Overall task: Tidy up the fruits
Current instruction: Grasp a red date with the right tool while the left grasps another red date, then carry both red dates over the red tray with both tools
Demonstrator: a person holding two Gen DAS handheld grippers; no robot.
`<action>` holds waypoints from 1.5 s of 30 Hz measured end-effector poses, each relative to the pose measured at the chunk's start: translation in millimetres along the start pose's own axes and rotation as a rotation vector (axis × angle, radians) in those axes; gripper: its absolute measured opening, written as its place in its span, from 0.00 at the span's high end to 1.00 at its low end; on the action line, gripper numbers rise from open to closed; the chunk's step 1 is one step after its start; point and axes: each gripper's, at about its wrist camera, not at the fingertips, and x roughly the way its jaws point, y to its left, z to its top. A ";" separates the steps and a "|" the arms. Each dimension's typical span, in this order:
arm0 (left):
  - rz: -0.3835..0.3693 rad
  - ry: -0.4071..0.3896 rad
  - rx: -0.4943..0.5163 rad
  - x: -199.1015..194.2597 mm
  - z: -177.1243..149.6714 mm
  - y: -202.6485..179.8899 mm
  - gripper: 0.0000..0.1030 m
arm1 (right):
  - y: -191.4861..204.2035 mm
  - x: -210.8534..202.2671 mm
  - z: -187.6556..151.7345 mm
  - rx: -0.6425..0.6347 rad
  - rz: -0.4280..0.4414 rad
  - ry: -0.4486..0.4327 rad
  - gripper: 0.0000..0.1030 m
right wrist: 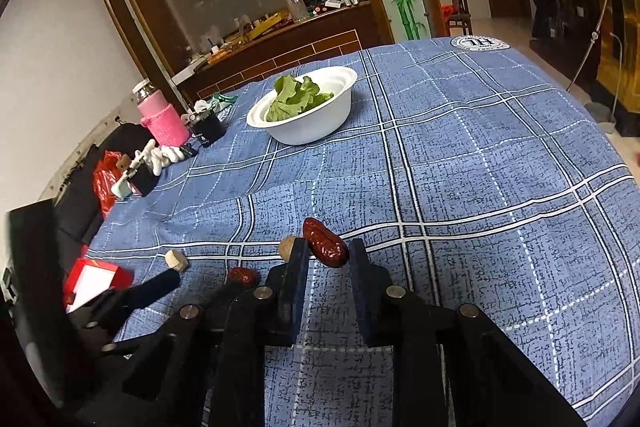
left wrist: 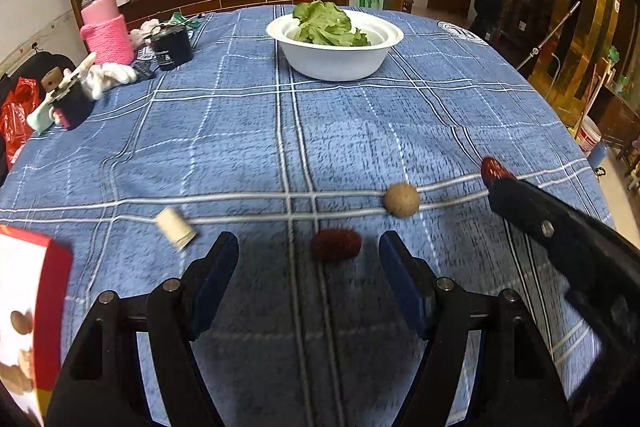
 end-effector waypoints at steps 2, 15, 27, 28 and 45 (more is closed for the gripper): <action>0.017 0.017 0.008 7.2 -0.4 -3.0 0.55 | 1.8 -1.5 0.8 -0.010 0.002 -0.006 0.79; 0.071 -0.014 0.012 -42.4 -30.3 24.8 0.76 | 13.7 0.7 -2.1 -0.032 -0.029 0.005 0.79; 0.081 -0.053 -0.098 -96.9 -66.1 80.6 0.76 | 87.0 -31.3 -60.5 -0.168 0.012 0.046 0.79; 0.082 -0.053 -0.107 -99.4 -68.7 84.9 0.76 | 91.7 -33.6 -64.3 -0.173 0.018 0.046 0.79; 0.137 -0.089 -0.274 -140.0 -102.3 175.0 0.75 | 195.8 -48.9 -101.8 -0.320 0.148 0.058 0.80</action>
